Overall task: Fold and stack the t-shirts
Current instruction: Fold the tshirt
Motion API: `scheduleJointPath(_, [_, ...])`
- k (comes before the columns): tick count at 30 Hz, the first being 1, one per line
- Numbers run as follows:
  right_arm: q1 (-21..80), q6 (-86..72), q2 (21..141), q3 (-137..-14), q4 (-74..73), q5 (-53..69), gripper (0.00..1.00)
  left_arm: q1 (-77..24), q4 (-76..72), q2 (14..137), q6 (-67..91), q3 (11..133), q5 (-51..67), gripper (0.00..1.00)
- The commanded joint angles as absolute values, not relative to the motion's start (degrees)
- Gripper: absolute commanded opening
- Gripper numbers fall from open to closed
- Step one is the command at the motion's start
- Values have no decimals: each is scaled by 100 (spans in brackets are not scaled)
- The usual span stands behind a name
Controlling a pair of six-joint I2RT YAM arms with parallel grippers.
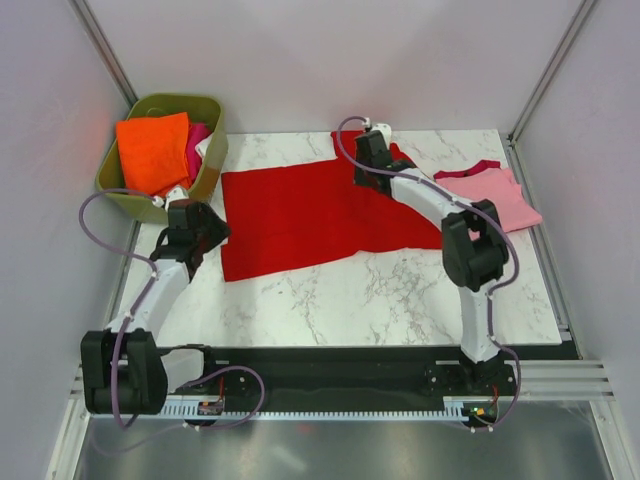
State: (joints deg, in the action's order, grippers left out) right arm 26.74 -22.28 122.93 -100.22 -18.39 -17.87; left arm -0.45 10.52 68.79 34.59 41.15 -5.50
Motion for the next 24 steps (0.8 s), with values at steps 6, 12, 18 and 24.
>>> scheduleJointPath(6, [2057, -3058, 9856, -7440, -1617, -2003, 23, -114, 1037, 6100, 3885, 3156, 316, 57])
scheduleJointPath(12, [1468, -3576, 8904, -5811, -1389, -1784, 0, -307, 923, 6082, 4130, 2866, 650, 56])
scheduleJointPath(18, [1380, -3683, 8745, -5300, -1143, -1872, 0, -632, 703, 6380, 4175, 2874, 695, 54])
scheduleJointPath(24, [1195, -3797, 9430, -5484, -958, -1547, 0, -650, 352, 6968, 4280, 2970, 747, 54])
